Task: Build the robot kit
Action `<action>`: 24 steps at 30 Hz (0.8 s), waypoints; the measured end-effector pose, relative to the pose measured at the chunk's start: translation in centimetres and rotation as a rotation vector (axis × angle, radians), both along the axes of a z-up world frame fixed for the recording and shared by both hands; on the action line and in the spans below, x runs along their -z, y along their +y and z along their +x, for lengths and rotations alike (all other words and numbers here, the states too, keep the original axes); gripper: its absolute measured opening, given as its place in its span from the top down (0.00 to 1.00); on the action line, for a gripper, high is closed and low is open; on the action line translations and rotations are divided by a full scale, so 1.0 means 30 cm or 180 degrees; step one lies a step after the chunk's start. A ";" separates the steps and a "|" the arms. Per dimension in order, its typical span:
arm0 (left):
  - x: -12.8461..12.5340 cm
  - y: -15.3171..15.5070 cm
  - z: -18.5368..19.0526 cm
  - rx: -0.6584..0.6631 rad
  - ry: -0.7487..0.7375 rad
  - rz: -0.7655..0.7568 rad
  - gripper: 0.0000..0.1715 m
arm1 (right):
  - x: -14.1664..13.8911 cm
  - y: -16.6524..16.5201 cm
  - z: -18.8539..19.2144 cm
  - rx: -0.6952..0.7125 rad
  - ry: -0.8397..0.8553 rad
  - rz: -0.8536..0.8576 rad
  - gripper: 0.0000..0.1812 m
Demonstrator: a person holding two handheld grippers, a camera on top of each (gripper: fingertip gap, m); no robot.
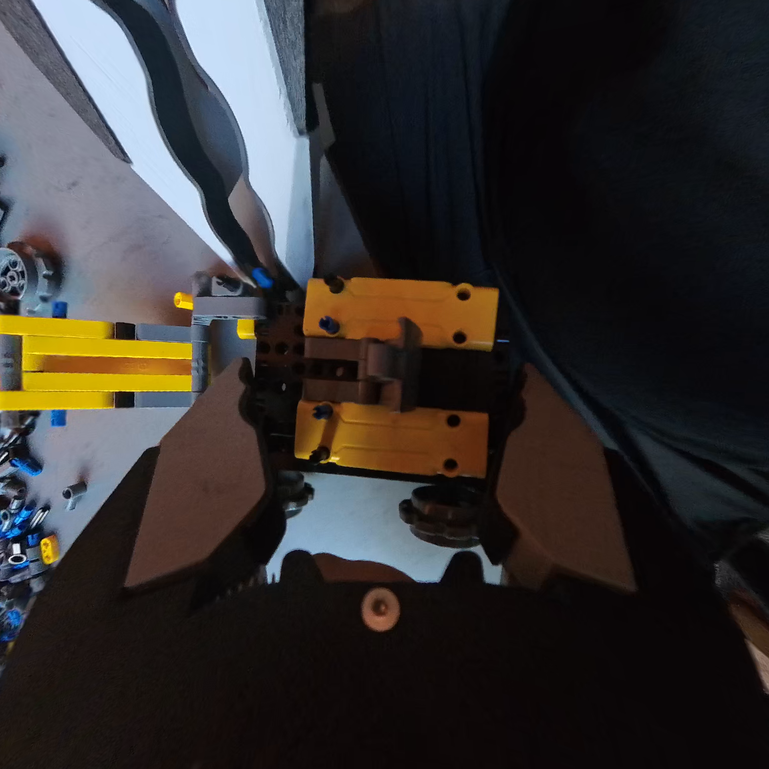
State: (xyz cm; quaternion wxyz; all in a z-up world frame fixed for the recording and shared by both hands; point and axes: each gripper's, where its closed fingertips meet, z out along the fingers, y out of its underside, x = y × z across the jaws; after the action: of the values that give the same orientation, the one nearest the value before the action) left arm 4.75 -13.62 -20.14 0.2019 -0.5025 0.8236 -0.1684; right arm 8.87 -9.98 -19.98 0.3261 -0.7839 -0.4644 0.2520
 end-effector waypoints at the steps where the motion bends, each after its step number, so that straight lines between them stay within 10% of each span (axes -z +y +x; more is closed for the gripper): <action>1: -0.006 -0.004 0.001 -0.0007 -0.0013 -0.0026 0.32 | 0.000 -0.001 -0.003 0.0009 -0.0008 0.0008 0.90; 24: -0.073 -0.015 -0.017 -0.0370 -0.0284 -0.0153 0.39 | -0.038 -0.023 0.046 0.0761 0.0613 -0.0027 0.94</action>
State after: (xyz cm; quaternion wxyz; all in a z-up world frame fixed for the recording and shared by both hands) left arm 4.24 -14.06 -17.94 0.2358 -0.5462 0.7789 -0.1984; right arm 10.25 -10.66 -18.86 0.3935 -0.8072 -0.3332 0.2874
